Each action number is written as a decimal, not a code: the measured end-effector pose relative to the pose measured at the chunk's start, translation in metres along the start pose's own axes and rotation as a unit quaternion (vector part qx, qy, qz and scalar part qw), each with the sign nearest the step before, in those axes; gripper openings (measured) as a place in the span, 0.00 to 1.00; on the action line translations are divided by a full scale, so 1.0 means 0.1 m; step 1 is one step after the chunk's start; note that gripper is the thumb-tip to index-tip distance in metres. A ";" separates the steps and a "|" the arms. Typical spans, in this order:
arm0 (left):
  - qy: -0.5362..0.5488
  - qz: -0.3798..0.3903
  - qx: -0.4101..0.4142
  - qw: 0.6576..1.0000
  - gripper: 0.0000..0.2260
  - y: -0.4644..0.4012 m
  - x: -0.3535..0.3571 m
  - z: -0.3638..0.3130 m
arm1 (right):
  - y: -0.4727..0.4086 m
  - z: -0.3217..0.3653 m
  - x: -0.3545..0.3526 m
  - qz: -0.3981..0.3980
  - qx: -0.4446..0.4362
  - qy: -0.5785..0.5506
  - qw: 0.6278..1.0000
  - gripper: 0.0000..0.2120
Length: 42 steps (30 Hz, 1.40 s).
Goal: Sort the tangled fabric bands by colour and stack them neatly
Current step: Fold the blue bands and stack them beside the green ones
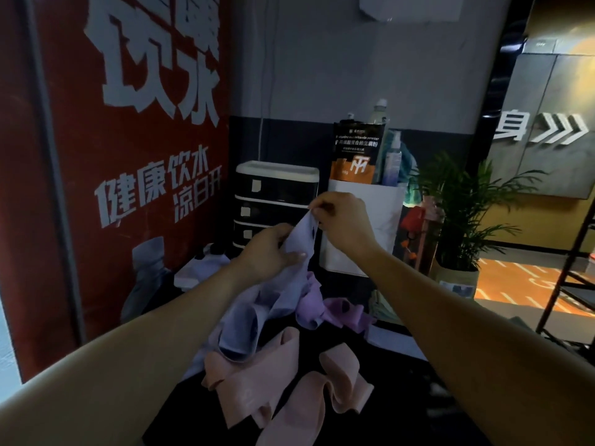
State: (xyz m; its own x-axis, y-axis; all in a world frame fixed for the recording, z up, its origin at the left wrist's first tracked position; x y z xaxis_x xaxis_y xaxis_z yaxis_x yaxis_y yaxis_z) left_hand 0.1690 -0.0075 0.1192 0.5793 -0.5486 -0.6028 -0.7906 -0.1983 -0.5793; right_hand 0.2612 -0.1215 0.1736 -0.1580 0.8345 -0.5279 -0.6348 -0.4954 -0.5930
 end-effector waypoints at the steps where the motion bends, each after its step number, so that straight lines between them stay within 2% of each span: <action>1: -0.015 0.005 0.003 1.000 0.12 -0.03 0.02 -0.02 | -0.02 0.02 -0.04 -0.009 -0.005 0.000 1.000 0.09; 4: -0.002 -0.029 -0.010 1.000 0.03 -0.03 0.02 0.04 | -0.08 0.07 -0.16 -0.041 -0.015 -0.001 0.999 0.09; 8: -0.007 -0.097 -0.042 0.994 0.07 0.01 -0.07 0.11 | -0.14 0.06 -0.30 -0.075 -0.006 -0.020 0.997 0.09; 12: -0.014 -0.176 -0.051 0.983 0.05 -0.05 -0.22 0.01 | -0.16 -0.01 -0.40 -0.088 0.007 -0.017 0.996 0.08; 17: 0.104 -0.230 -0.047 0.966 0.06 -0.16 -0.38 -0.19 | -0.11 -0.07 -0.51 -0.087 0.009 0.005 0.996 0.07; 20: 0.128 -0.244 -0.049 0.960 0.07 -0.25 -0.42 -0.34 | -0.05 -0.08 -0.55 -0.056 0.003 0.002 0.998 0.07; 24: 0.196 -0.233 -0.065 0.950 0.11 -0.36 -0.38 -0.55 | 0.05 -0.08 -0.60 -0.006 -0.003 0.009 1.000 0.07; 28: 0.246 -0.207 -0.062 0.945 0.10 -0.42 -0.29 -0.79 | 0.18 -0.04 -0.69 0.101 0.007 -0.051 0.994 0.05; 30: 0.261 -0.184 -0.054 0.946 0.09 -0.42 -0.24 -0.88 | 0.20 -0.01 -0.78 0.092 0.011 -0.098 0.991 0.04; 33: 0.266 -0.149 -0.048 0.951 0.09 -0.43 -0.16 -0.98 | 0.20 0.04 -0.92 0.060 0.043 -0.147 0.986 0.09; 42: 0.305 -0.077 -0.012 0.949 0.09 -0.40 -0.01 -1.33 | 0.22 0.07 -1.13 0.022 0.122 -0.207 0.970 0.09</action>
State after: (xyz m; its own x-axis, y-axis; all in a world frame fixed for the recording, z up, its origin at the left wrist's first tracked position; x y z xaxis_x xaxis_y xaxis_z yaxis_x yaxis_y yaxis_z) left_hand 0.1736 -0.1068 0.2158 0.4725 -0.8778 -0.0783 -0.7143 -0.3294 -0.6175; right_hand 0.2598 -0.2247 0.2244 -0.4471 0.8647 -0.2290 -0.7731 -0.5023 -0.3872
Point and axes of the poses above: each hand's wrist, its own y-axis away from the middle knuckle, its own x-axis out of the palm, z = x × y, the point moved 2 cm from there along -y, towards the middle knuckle, and after that the axes turned 13 degrees about x, right-handed, at the moved point
